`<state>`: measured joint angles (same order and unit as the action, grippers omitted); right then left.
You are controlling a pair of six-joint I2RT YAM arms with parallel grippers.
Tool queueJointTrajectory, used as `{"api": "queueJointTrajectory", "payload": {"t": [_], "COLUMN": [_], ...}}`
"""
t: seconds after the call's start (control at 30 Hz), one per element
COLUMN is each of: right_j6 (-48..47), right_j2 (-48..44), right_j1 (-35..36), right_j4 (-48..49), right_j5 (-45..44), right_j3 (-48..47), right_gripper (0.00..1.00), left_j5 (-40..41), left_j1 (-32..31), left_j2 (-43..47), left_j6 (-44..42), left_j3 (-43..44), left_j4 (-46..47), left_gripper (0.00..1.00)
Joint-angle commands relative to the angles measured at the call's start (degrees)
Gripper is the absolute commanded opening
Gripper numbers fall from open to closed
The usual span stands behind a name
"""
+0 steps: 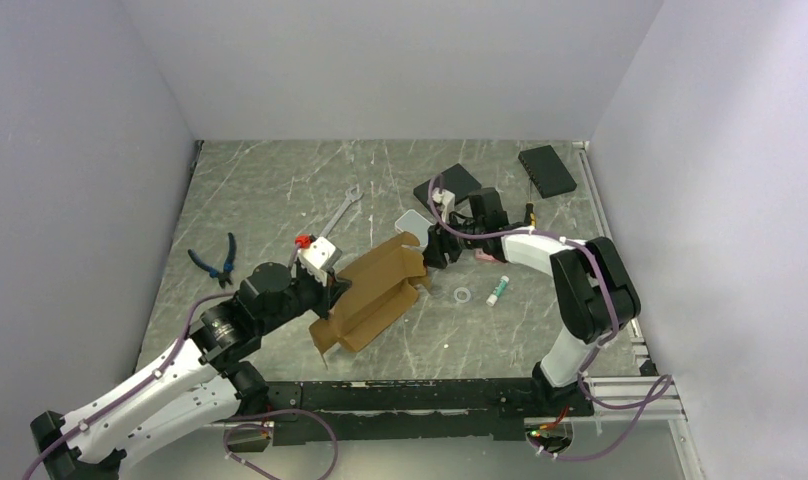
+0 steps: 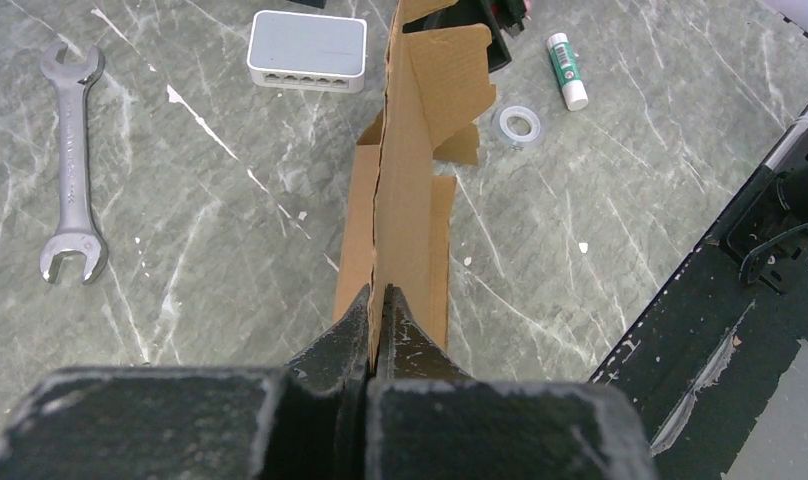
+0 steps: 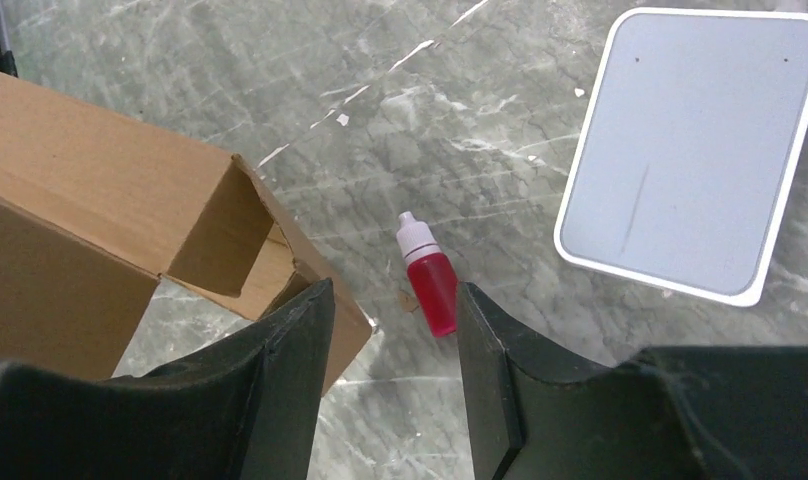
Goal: Fold the paper box
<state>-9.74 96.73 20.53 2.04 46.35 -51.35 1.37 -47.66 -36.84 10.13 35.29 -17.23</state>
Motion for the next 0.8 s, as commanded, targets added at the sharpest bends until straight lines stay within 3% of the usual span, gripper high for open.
{"api": "queueJointTrajectory", "payload": {"t": [0.0,0.5,0.77], "right_j6": [-3.1,-22.6,-26.8], "right_j2": [1.2,0.3,0.0], "right_j1": [0.3,2.2,2.6], "right_j4": [0.7,-11.2,-11.6], "right_j5": [0.4,10.0,14.6], "right_j3": [-3.1,-3.5,-2.2], "right_gripper": [0.52,0.65,0.66], "left_j5": [0.1,1.2,-0.1], "left_j1": [-0.4,-0.6,-0.8], "left_j2": [0.2,1.1,0.7], "left_j6": [-1.4,-1.1,-1.1], "left_j3": [1.5,0.8,0.8], "left_j4": [-1.8,-1.4,-1.0], "left_gripper": [0.0,0.0,0.0]}}
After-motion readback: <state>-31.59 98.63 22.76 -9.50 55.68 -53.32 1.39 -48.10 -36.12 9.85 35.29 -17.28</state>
